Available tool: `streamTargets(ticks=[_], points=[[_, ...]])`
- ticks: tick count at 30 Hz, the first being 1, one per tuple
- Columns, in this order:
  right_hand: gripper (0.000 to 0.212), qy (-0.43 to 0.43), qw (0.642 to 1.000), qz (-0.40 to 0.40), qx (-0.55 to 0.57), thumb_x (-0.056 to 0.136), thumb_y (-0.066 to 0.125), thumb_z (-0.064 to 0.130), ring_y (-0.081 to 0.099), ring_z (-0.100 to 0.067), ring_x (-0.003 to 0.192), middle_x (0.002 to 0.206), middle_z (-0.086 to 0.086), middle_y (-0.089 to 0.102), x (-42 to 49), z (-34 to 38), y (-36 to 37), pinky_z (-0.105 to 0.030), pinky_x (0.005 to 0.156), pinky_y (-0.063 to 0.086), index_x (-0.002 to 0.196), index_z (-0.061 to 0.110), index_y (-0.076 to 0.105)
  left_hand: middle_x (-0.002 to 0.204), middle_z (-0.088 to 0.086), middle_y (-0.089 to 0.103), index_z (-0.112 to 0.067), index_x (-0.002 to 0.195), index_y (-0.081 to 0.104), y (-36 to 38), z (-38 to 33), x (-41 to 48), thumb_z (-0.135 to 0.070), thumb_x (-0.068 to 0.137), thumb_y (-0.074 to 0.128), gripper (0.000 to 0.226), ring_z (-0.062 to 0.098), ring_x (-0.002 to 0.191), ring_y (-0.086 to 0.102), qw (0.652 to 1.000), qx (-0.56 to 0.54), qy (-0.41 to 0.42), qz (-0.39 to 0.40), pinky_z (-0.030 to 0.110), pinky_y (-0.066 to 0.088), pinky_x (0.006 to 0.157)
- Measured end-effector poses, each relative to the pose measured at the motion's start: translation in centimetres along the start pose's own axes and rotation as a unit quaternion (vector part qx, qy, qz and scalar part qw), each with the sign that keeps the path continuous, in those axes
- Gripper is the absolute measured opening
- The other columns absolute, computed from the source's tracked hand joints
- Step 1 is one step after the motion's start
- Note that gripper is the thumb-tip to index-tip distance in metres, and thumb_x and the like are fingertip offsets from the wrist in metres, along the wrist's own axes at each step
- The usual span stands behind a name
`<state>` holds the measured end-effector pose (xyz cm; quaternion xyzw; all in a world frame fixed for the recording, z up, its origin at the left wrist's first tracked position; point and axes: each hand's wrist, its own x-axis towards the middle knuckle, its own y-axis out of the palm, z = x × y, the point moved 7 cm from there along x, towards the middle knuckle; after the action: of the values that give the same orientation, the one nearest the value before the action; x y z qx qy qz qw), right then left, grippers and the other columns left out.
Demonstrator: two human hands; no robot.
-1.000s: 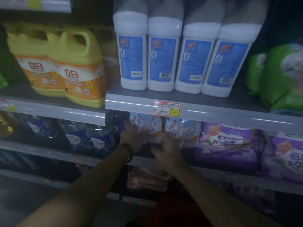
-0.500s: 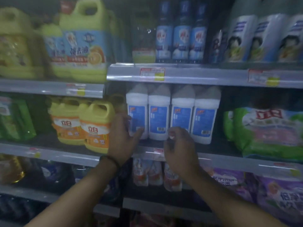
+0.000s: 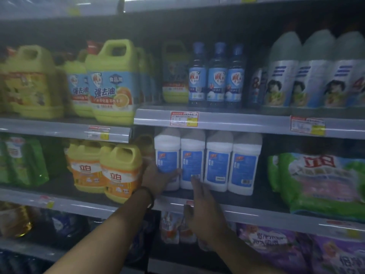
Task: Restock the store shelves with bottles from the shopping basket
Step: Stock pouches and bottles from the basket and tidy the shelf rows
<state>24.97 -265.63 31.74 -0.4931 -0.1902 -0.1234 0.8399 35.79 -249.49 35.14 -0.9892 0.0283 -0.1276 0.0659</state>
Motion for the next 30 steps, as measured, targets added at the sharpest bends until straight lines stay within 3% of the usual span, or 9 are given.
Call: streamTargets(ticks=[6, 10, 15, 17, 20, 22, 24, 27, 30], points=[[0.083, 0.020, 0.997, -0.056, 0.048, 0.099, 0.068, 0.040, 0.039, -0.020, 0.153, 0.168, 0.004, 0.029, 0.6, -0.2, -2.4, -0.040, 0.118, 0.049, 0.165, 0.035, 0.018, 0.111, -0.004, 0.083, -0.023, 0.115, 0.080, -1.2, -1.9, -1.8, -0.032, 0.081, 0.091, 0.036, 0.019, 0.103, 0.080, 0.999, -0.023, -0.017, 0.036, 0.053, 0.062, 0.097], [0.091, 0.026, 0.994, -0.040, 0.097, 0.100, 0.068, 0.049, 0.025, -0.020, 0.162, 0.175, 0.006, 0.015, 0.4, 1.1, -3.3, -0.047, 0.124, 0.043, 0.167, 0.043, 0.007, 0.113, 0.001, 0.082, -0.018, 0.119, 0.076, -1.5, -3.4, -4.2, -0.024, 0.088, 0.085, 0.033, 0.023, 0.105, 0.079, 0.996, -0.083, -0.009, 0.026, 0.053, 0.062, 0.097], [0.095, 0.015, 0.985, -0.016, 0.171, 0.100, 0.066, 0.056, 0.001, -0.011, 0.166, 0.179, 0.017, -0.002, -2.3, 3.7, -4.2, -0.043, 0.132, 0.026, 0.169, 0.045, 0.002, 0.118, 0.006, 0.081, -0.020, 0.127, 0.072, -2.2, -4.4, -9.0, -0.025, 0.091, 0.081, 0.037, 0.030, 0.106, 0.079, 0.989, -0.147, -0.013, 0.009, 0.055, 0.062, 0.093], [0.095, 0.054, 0.978, -0.004, 0.200, 0.095, 0.068, 0.059, 0.016, -0.012, 0.164, 0.176, 0.018, 0.010, -3.8, 4.0, -4.1, -0.044, 0.129, 0.033, 0.168, 0.044, 0.010, 0.119, 0.011, 0.080, -0.018, 0.131, 0.069, -2.3, -3.8, -11.3, -0.023, 0.092, 0.080, 0.042, 0.034, 0.106, 0.078, 0.985, -0.170, -0.034, 0.012, 0.060, 0.061, 0.094], [0.089, 0.098, 0.969, -0.009, 0.227, 0.081, 0.072, 0.065, 0.054, -0.012, 0.140, 0.154, 0.014, 0.046, -6.8, 4.3, -4.6, -0.042, 0.111, 0.054, 0.159, 0.044, 0.035, 0.118, 0.016, 0.079, -0.014, 0.131, 0.068, -2.1, -2.6, -15.3, -0.016, 0.095, 0.076, 0.036, 0.039, 0.105, 0.078, 0.976, -0.207, -0.064, -0.004, 0.062, 0.062, 0.093], [0.084, 0.094, 0.972, -0.017, 0.212, 0.079, 0.075, 0.064, 0.057, -0.010, 0.133, 0.145, 0.012, 0.052, -9.3, 5.2, -5.4, -0.035, 0.111, 0.053, 0.153, 0.041, 0.045, 0.118, 0.014, 0.080, -0.014, 0.129, 0.068, -1.8, -2.3, -18.0, -0.013, 0.094, 0.076, 0.037, 0.037, 0.105, 0.078, 0.972, -0.223, -0.068, -0.033, 0.056, 0.064, 0.089], [0.101, 0.087, 0.981, -0.015, 0.175, 0.072, 0.071, 0.071, 0.044, -0.014, 0.148, 0.159, 0.005, 0.043, -11.7, 5.9, -5.8, -0.034, 0.122, 0.041, 0.161, 0.037, 0.039, 0.119, 0.016, 0.079, -0.011, 0.131, 0.065, -1.2, -2.3, -20.4, -0.012, 0.092, 0.077, 0.040, 0.039, 0.105, 0.078, 0.968, -0.236, -0.076, -0.048, 0.058, 0.063, 0.091], [0.135, 0.138, 0.978, 0.044, 0.149, 0.055, 0.061, 0.082, -0.001, -0.026, 0.166, 0.176, 0.000, -0.004, -14.8, 7.5, -6.4, -0.047, 0.134, 0.020, 0.170, 0.043, 0.003, 0.118, 0.025, 0.077, -0.003, 0.131, 0.061, -0.2, -3.3, -23.0, -0.009, 0.092, 0.073, 0.042, 0.047, 0.104, 0.076, 0.954, -0.287, -0.077, -0.039, 0.060, 0.063, 0.089], [0.138, 0.174, 0.968, 0.076, 0.163, 0.057, 0.070, 0.068, -0.010, -0.035, 0.164, 0.173, -0.004, -0.012, -16.6, 9.4, -8.0, -0.050, 0.134, 0.016, 0.170, 0.042, -0.006, 0.120, 0.031, 0.074, 0.000, 0.132, 0.055, 0.5, -4.6, -25.5, -0.004, 0.091, 0.068, 0.043, 0.050, 0.107, 0.074, 0.929, -0.358, -0.096, -0.002, 0.056, 0.066, 0.084]])
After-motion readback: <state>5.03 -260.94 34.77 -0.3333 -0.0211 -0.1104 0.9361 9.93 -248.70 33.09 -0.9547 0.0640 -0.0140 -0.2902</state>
